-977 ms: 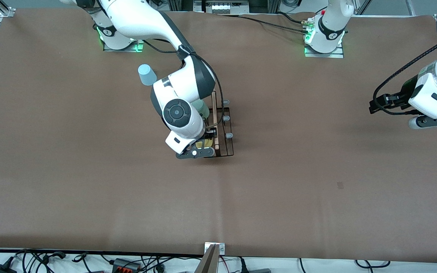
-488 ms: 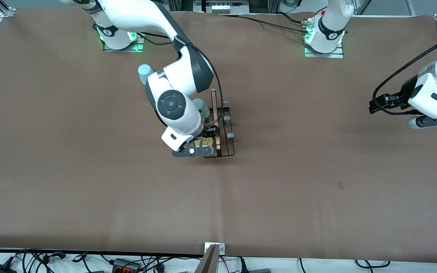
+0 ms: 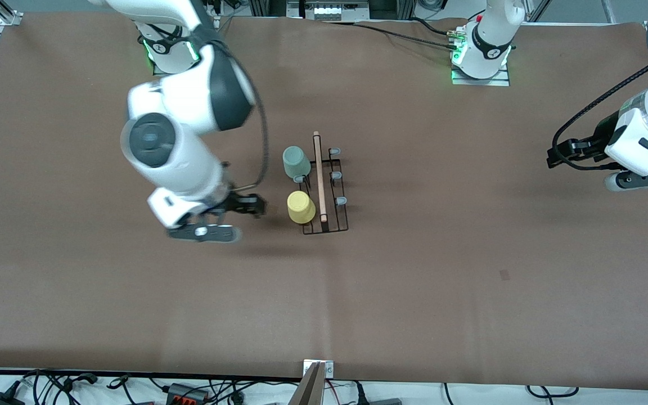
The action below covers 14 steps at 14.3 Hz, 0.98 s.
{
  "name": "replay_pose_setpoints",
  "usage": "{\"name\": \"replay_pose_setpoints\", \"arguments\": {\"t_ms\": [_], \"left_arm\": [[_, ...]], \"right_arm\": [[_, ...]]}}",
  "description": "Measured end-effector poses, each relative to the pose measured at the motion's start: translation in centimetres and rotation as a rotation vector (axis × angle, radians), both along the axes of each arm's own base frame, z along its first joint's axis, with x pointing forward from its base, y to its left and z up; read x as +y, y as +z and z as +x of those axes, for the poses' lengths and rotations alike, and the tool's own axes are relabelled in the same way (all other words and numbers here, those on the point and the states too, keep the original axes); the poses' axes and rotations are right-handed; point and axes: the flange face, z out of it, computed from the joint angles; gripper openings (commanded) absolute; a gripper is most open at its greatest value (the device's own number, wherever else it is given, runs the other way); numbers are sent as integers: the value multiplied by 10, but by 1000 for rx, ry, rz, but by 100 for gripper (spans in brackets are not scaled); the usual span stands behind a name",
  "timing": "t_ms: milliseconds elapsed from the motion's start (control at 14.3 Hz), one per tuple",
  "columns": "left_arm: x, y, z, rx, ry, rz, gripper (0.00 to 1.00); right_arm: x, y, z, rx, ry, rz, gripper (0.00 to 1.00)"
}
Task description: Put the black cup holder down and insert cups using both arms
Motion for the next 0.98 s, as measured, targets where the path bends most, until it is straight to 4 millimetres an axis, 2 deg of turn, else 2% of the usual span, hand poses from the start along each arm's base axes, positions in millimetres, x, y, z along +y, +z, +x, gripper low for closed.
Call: {"name": "replay_pose_setpoints", "arguments": {"t_ms": [209,488,698,977], "left_arm": [[0,0,0,0,0,0,100],[0,0,0,0,0,0,100],[0,0,0,0,0,0,100],[0,0,0,1,0,0,100]], "right_arm": [[-60,18,13,3,40,-49,100],[-110,31,25,-4,-2,-30,100],[-161,37,33,6,-18,-26,100],[-237,75,26,-23,-54,2,100]]}}
